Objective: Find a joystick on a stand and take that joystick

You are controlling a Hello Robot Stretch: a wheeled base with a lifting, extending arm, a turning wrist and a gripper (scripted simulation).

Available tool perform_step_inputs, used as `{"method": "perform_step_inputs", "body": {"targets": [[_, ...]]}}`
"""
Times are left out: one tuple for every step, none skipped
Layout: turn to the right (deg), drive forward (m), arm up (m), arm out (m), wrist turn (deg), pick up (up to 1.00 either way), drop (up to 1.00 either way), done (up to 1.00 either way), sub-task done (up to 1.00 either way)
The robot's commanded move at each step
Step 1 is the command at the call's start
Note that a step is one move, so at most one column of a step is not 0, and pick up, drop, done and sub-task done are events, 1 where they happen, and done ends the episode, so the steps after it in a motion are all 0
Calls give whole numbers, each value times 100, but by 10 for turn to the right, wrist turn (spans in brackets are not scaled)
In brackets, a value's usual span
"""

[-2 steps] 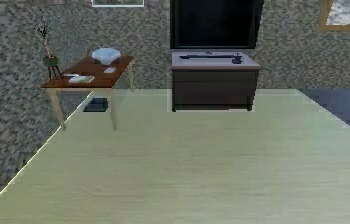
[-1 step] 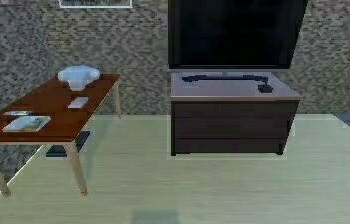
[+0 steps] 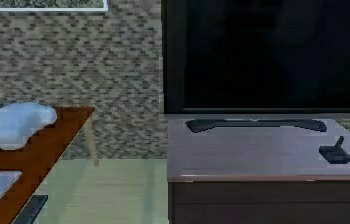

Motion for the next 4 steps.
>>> {"method": "perform_step_inputs", "body": {"targets": [[450, 0, 0, 0, 0, 0, 0, 0, 0], [150, 0, 0, 0, 0, 0, 0, 0, 0], [0, 30, 0, 0, 0, 0, 0, 0, 0], [-450, 0, 0, 0, 0, 0, 0, 0, 0]]}}
